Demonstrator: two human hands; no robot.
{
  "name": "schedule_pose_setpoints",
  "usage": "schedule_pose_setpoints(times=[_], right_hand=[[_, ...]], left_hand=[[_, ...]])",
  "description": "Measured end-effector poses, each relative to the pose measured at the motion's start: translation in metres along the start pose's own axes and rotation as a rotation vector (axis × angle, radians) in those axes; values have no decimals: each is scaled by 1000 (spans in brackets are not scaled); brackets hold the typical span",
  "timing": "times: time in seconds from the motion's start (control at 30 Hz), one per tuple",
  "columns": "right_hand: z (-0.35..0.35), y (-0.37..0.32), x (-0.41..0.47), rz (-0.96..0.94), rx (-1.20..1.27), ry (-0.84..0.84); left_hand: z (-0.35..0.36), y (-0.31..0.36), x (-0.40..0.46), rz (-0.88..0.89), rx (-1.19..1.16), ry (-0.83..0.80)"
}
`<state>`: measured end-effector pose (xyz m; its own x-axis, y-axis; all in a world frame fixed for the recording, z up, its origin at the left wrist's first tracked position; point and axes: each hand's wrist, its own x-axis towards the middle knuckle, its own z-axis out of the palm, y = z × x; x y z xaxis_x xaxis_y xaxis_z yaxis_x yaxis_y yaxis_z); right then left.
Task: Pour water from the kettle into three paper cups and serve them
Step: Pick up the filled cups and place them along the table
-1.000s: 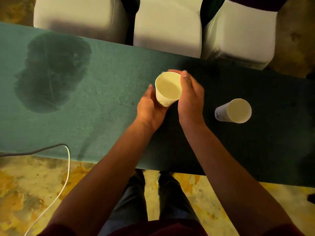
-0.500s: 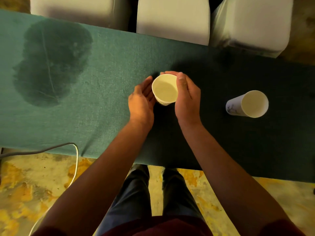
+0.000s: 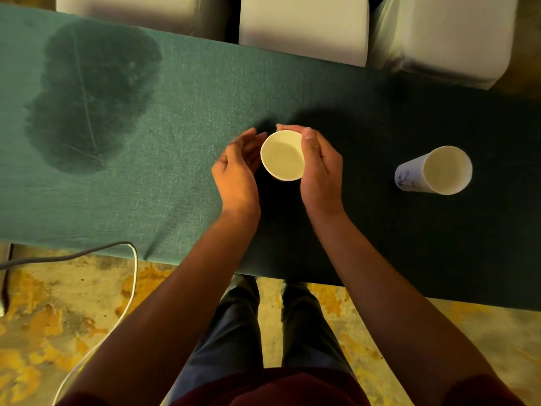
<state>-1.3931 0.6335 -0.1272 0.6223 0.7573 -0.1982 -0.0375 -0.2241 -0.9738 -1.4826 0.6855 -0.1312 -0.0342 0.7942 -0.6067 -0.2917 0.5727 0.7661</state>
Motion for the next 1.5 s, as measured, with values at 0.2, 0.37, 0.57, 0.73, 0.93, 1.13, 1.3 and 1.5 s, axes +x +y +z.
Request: schedule_pose_setpoints(times=[0.2,0.37,0.57,0.73,0.93,1.13,1.3,1.5], right_hand=[[-2,0,-2,60,68,-1],[-12,-18,1,71,190,36],[-53,-55,-12,-67,127,80],[-105,-85,-39,-165,128,13],[-176,-95,-77,-188,105,69],[-247,-100,-124,-209,95,226],[-309,-108,-156,-233,77,355],[-406,-103,-165,-222,44,482]], left_hand=[[-7,-3,0,41,-28,-5],[-9,9,1,36,-121,91],[-15,34,-26,169,-43,77],[-8,42,-85,366,136,103],[16,30,-161,490,127,52],[50,-6,-237,423,190,-175],[83,-45,-295,374,277,-345],[148,-103,-349,298,347,-458]])
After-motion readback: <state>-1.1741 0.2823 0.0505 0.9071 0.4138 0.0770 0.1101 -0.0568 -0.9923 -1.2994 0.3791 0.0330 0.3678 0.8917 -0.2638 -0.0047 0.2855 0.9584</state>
